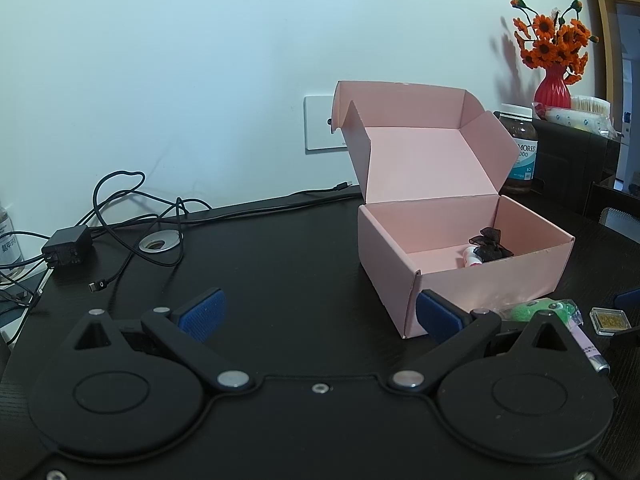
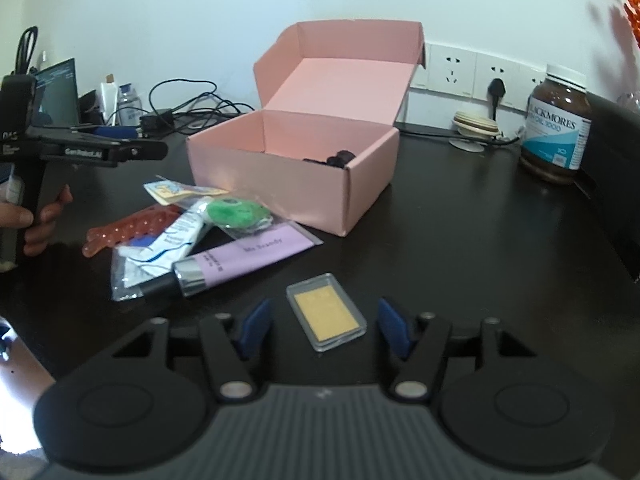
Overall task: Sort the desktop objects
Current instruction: 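Close the right gripper on the gold card case, then lift the gold card and carry it into the pink box with the right gripper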
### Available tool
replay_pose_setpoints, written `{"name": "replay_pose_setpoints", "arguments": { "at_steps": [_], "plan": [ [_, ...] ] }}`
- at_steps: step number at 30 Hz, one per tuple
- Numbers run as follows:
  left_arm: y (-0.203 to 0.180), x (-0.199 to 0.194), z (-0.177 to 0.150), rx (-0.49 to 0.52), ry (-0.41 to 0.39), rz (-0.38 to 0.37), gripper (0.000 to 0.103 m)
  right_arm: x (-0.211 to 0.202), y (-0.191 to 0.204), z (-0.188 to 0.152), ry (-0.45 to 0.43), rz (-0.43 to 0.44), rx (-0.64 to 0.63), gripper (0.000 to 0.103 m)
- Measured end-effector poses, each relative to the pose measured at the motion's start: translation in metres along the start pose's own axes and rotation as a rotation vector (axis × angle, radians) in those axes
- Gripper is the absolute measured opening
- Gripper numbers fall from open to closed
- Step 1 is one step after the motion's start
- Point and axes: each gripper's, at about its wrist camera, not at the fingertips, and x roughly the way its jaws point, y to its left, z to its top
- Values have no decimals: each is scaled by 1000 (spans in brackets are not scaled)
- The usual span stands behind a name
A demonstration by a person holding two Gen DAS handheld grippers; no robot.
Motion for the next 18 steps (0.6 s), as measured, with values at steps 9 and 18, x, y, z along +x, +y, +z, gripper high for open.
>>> {"name": "replay_pose_setpoints", "arguments": {
  "at_steps": [9, 18],
  "plan": [
    [0, 0, 0, -3, 0, 6, 103, 4, -5, 9, 24, -2, -7, 34],
    [-2, -1, -1, 9, -2, 6, 103, 0, -13, 4, -45, -19, 92, 31]
  ]
}}
